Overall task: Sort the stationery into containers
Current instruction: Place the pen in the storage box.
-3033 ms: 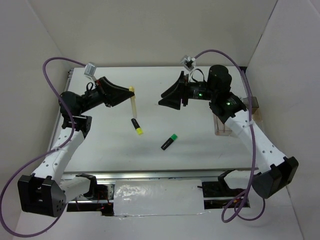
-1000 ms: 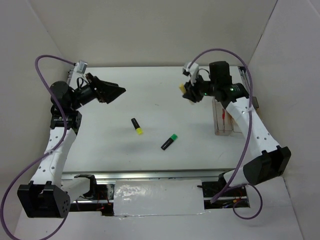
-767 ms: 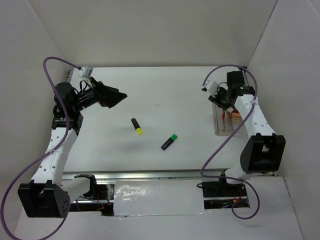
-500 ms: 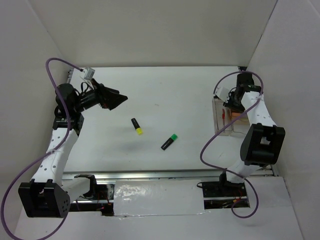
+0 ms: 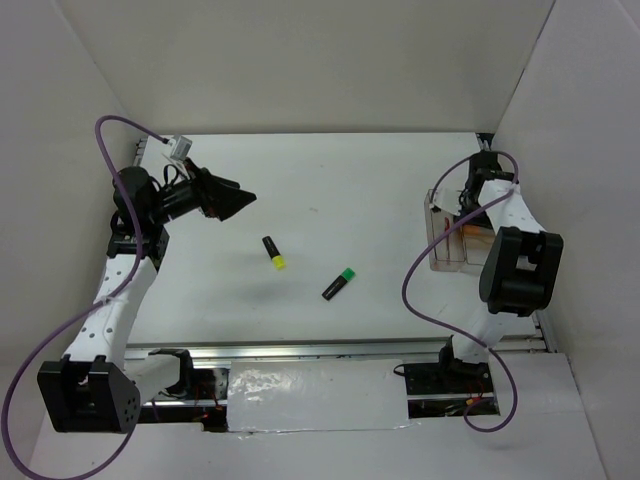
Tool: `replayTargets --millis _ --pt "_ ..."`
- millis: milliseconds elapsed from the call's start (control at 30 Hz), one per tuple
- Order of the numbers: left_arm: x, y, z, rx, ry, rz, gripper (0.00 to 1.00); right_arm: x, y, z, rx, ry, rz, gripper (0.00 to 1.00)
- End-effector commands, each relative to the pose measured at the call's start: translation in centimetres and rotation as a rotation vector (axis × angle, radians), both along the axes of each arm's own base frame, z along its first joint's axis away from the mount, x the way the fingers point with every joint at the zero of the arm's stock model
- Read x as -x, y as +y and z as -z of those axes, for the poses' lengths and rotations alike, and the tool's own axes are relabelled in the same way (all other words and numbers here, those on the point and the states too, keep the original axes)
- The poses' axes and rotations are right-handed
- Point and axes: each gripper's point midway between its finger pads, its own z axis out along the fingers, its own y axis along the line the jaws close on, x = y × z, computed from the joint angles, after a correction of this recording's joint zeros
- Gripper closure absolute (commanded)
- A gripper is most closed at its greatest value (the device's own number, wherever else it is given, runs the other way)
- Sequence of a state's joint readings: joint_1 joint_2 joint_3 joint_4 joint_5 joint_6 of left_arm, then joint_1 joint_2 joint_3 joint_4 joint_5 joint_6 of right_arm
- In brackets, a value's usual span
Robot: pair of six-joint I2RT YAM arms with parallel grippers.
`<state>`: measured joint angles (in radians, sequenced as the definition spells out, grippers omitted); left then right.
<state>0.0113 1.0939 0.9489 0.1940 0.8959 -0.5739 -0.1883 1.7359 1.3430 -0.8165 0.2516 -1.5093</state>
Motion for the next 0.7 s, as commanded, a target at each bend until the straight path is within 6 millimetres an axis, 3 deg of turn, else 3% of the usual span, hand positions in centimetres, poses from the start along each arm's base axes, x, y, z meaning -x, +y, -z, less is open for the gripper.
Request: replayTargets --millis 0,267,667 --pt "0.0 -0.2 -1.1 -0.011 -0.075 0.020 0.01 -0.9 -0.6 -1.6 0.088 0.007 -0.050 0.88" --pt "0.0 -0.3 -1.1 -0.014 -0.079 0.028 0.01 -1.3 -0.3 -0.9 0.117 0.006 -0.009 0.76" --pt "0.2 -0.2 -0.8 -0.023 -0.080 0.023 0.01 -2.2 -0.5 -0.7 0.143 -0.057 0.030 0.41"
